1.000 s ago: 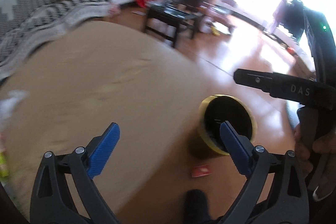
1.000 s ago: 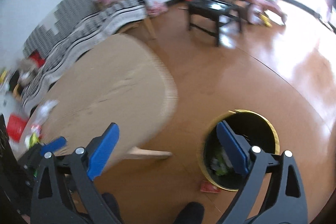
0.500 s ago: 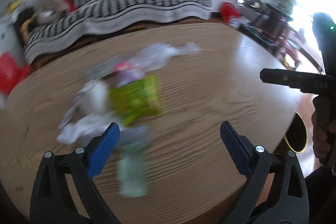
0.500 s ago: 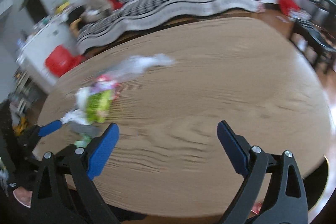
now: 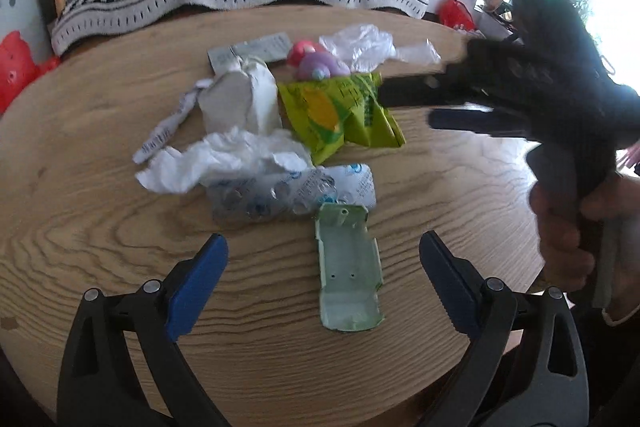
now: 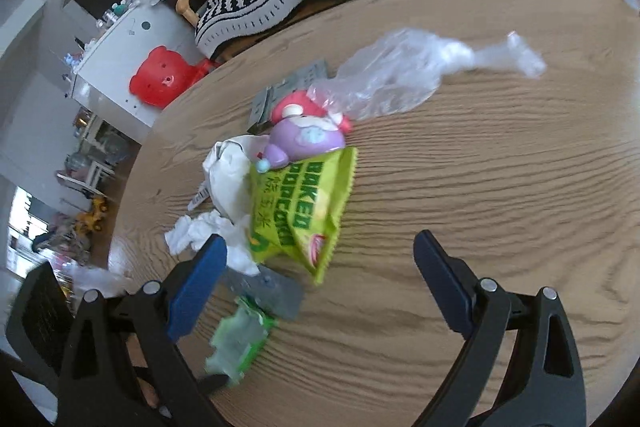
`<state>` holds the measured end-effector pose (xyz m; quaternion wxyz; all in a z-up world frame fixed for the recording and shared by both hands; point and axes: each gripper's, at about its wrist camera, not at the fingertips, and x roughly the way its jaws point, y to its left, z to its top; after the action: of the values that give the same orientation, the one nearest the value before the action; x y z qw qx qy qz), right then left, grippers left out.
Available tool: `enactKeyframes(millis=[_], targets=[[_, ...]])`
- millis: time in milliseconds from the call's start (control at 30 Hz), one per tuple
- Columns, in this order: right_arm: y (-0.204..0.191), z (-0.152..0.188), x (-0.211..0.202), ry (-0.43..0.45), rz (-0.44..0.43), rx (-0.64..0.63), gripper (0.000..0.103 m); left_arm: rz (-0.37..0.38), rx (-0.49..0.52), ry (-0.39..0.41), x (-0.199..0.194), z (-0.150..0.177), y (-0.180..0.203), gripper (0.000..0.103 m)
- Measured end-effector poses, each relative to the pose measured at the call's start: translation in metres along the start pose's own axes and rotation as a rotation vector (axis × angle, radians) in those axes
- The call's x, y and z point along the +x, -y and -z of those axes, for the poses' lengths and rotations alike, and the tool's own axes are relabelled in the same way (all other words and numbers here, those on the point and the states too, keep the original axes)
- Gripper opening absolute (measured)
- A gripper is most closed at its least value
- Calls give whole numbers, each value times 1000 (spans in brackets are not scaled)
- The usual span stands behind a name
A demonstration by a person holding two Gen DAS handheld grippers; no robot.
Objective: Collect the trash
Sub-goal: 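Grasp the yellow-green popcorn bag with the right tool while the left tool grasps the pale green plastic shell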
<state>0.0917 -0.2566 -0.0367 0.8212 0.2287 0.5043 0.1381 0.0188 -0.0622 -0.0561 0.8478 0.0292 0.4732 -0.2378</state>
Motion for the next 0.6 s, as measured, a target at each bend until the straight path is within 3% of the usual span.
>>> enactKeyframes(millis=[133,367,467,533,600], targets=[[-2,-6,17,-20,-16,29,91,9,-19,-18,12,2,2,93],[-8,-12,37,-36,-18,26,91,-47,8,-29,30,11,13,90],[-13,-15,42,-36,-9,8,87,-89,38,-9,29,14,17,74],[-16,-14,43,-41,-1,-4,62,-128,63,0,29,14,18,61],[-20,-13,47,-52,-2,-11,52,-152,85,6,27,15,20,33]])
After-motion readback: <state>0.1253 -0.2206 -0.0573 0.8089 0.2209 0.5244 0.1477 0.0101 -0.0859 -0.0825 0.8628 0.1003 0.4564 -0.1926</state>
